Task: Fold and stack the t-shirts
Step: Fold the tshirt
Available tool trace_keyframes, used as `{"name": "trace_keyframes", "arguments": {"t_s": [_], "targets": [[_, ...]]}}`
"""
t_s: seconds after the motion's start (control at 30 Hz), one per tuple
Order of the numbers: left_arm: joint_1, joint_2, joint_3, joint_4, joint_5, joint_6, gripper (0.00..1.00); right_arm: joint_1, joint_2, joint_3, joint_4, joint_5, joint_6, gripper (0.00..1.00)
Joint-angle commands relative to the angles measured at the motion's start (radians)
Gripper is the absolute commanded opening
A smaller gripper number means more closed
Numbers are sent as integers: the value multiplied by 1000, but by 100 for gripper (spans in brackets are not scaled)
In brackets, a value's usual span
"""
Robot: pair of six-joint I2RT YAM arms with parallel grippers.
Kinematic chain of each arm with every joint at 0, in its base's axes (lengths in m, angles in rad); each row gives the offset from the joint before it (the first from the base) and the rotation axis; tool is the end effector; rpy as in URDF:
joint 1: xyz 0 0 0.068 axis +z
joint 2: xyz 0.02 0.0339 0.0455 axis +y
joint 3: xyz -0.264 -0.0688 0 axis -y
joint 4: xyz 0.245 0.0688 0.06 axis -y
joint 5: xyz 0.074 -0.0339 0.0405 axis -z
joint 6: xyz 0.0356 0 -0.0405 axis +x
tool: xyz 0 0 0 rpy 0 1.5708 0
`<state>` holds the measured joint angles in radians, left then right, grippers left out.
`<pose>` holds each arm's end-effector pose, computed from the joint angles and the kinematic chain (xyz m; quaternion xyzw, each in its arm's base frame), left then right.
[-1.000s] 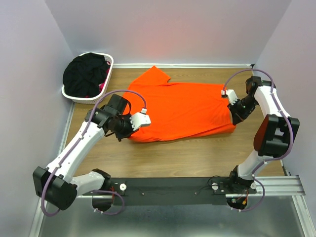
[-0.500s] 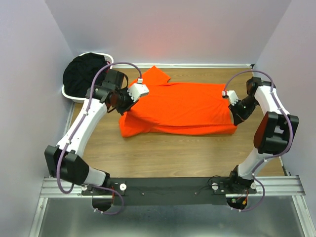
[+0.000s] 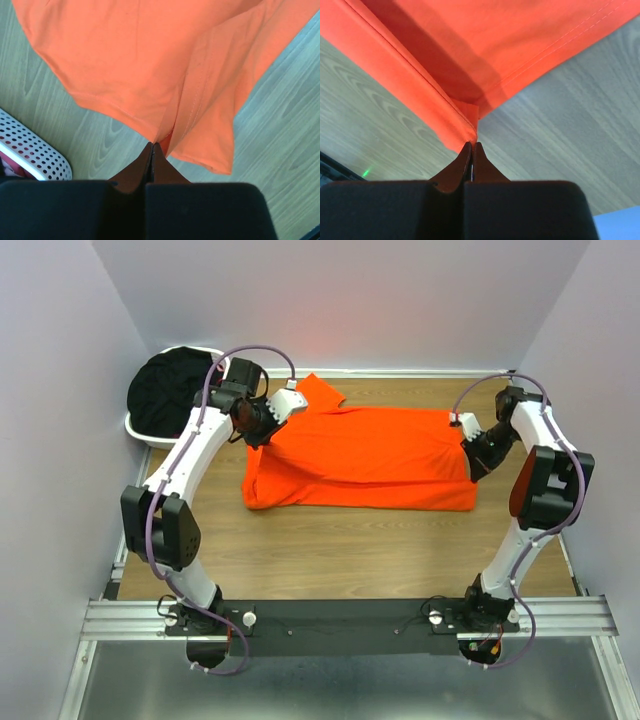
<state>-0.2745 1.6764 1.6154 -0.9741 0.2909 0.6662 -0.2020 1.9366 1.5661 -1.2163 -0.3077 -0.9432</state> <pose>0.3353 -0.1050 0.3280 0.4666 0.8332 -0.0861 0.2841 0.3576 -0.0622 0.2193 -0.3567 0.9215 0.1331 0.0764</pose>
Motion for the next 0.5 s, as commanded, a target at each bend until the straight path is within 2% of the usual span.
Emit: {"name": "trace_keyframes", "arguments": {"t_s": [0.0,0.47], "targets": [[12,31,18,8,-10,29,0,-5,44,45,11,-11,23,1],[24,108,-14,78,-21,33,0,-5,134,87,34,-18,57,1]]}}
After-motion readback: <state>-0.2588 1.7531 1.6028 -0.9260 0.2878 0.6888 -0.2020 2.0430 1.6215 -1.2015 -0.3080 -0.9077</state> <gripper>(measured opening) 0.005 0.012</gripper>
